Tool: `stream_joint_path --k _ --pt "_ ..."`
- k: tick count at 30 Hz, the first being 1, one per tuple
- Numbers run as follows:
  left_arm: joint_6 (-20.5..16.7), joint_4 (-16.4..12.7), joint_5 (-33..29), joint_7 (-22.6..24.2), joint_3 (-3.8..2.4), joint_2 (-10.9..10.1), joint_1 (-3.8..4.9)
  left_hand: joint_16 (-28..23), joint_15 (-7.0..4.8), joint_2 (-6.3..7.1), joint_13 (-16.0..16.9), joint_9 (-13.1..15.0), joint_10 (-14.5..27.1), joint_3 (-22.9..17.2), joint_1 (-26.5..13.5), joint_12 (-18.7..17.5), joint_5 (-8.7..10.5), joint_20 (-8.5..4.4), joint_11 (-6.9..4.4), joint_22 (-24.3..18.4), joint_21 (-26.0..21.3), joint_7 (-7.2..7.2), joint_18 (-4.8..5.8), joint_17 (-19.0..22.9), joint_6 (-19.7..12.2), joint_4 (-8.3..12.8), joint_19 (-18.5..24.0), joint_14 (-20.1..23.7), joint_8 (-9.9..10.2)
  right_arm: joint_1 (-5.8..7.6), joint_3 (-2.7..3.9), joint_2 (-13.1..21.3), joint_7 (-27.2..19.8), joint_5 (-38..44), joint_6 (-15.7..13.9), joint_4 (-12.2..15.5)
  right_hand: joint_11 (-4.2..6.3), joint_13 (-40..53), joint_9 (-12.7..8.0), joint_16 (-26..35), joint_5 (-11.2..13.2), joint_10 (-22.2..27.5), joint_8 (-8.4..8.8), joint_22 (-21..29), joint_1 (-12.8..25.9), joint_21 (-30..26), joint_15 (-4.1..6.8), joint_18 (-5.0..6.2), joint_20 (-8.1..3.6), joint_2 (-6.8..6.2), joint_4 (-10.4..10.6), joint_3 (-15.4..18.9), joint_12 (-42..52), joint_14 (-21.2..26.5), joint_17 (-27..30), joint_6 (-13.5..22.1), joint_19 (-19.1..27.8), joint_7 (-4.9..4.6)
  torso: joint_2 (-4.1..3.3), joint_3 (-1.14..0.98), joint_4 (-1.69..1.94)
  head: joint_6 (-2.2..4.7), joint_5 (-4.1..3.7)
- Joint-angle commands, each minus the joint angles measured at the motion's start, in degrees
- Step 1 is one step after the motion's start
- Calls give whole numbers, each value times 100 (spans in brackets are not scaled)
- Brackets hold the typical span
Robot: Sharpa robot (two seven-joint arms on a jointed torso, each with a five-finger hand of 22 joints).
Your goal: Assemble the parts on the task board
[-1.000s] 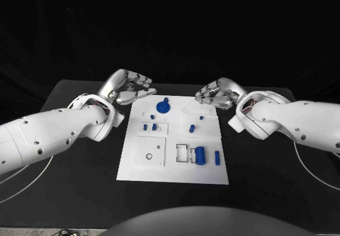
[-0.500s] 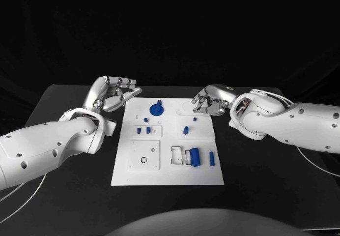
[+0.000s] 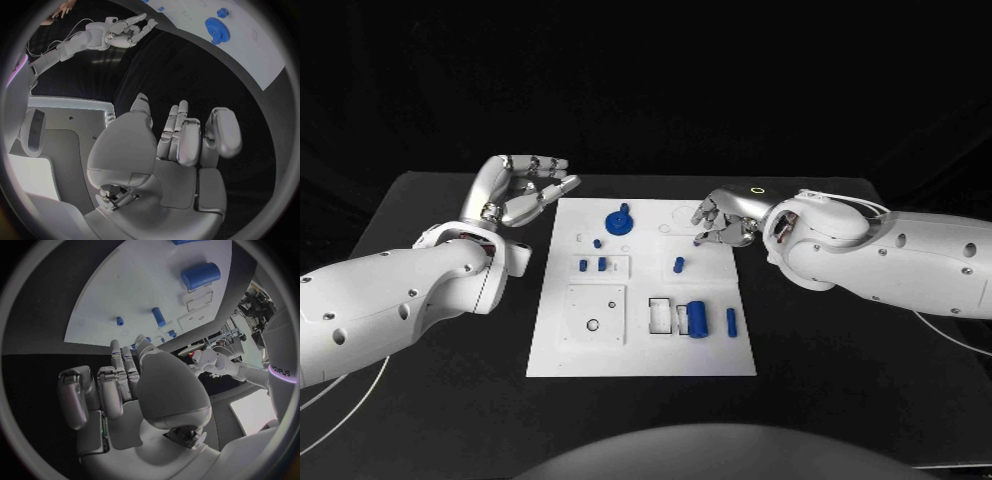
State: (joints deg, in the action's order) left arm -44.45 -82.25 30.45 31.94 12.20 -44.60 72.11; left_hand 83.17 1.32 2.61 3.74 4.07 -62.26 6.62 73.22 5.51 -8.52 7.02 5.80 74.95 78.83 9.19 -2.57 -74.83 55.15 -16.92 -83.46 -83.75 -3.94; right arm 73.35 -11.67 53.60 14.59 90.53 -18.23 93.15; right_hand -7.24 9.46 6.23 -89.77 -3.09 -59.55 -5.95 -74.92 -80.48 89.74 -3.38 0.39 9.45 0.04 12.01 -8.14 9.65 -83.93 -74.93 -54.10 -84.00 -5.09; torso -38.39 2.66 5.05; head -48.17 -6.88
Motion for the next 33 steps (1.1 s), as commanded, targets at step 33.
stream_joint_path --k 33 --pt "114 89 82 -126 7 34 -1 300 16 -184 -6 12 -11 6 113 32 -46 18 -3 1256 430 -1 99 -1112 34 20 -282 -500 9 -161 1 -535 828 430 788 -440 0 -359 -112 -23 26 -106 169 -1508 -280 26 -37 -39 58 49 -187 -74 -218 -607 -1507 -39 -600 27 0 5 5 -3 -35"
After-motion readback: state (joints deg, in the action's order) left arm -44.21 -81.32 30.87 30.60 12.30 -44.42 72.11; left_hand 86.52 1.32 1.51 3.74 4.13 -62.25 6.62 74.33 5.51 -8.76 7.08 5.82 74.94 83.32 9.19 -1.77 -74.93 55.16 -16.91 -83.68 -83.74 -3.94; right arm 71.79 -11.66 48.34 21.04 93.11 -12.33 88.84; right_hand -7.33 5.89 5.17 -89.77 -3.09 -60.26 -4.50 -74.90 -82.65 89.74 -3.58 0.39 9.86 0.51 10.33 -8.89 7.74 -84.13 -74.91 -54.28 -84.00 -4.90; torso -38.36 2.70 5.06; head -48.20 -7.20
